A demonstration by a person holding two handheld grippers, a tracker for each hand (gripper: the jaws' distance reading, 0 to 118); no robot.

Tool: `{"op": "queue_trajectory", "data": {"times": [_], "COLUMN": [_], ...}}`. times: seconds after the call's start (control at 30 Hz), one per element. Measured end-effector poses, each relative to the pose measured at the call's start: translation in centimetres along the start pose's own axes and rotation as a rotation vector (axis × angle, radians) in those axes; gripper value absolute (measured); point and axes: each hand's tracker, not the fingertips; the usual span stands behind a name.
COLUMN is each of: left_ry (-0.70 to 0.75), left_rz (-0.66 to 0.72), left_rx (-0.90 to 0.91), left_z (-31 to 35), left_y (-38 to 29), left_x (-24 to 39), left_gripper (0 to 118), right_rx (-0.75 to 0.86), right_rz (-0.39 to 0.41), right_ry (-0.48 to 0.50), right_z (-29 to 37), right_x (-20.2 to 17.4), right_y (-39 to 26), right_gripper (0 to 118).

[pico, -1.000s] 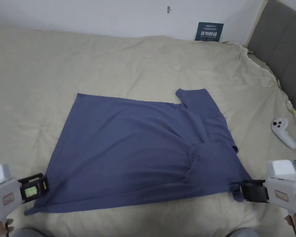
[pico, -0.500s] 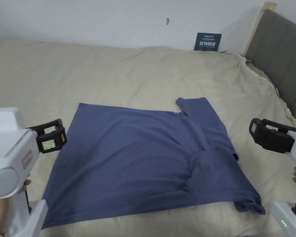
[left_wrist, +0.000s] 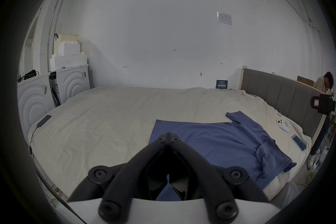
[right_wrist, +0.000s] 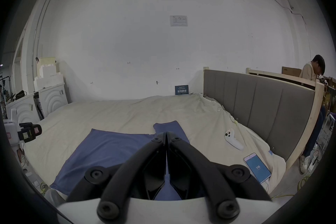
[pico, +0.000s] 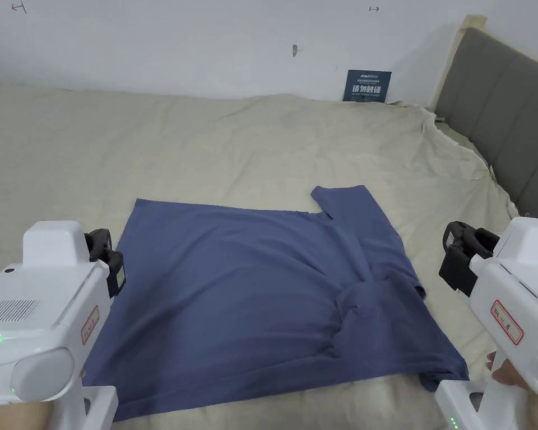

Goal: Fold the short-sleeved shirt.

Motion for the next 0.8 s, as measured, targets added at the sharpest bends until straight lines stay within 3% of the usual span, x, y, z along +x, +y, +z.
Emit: {"op": "queue_trajectory", "data": {"times": [0.33,0.4,0.47,0.5,0.53,0.6,0.63,0.8], "left_ry": [-0.023,-0.075,-0.105,-0.109,-0.100,-0.096,-0.091,-0.053], "left_rz": [-0.017,0.050,0.101,0.105,0.097,0.072,0.059,0.087], "left_rx": [0.000,-0.069,-0.119,-0.148,-0.188,-0.254,-0.268,-0.487], "left_z": [0.3,0.1,-0.3,-0.5,-0.7,-1.2,-1.2,-2.9], "left_y": [0.2,0.4,0.4,0.4,0.3,0.0,-0.2,-2.8], "left_x": [0.0,-0.8,-1.8,-2.2,-2.5,-3.2,-3.4,-5.5], "left_gripper": [0,24,70,78,78,108,114,115], "right_rx": [0.007,0.005,-0.002,-0.006,-0.009,-0.021,-0.024,-0.040], "right_rz": [-0.003,-0.004,-0.002,-0.004,-0.006,0.003,0.006,-0.005], "right_ry": [0.012,0.013,0.014,0.015,0.013,0.010,0.008,0.008], "right_z": [0.1,0.1,0.1,0.1,0.0,-0.1,-0.1,-0.3], "right_x": [-0.3,-0.2,-0.2,-0.1,-0.1,-0.1,-0.1,-0.1], "right_y": [0.1,0.1,0.0,-0.1,-0.1,-0.3,-0.3,-0.7], "right_gripper": [0,0,0,0,0,0,0,0]}}
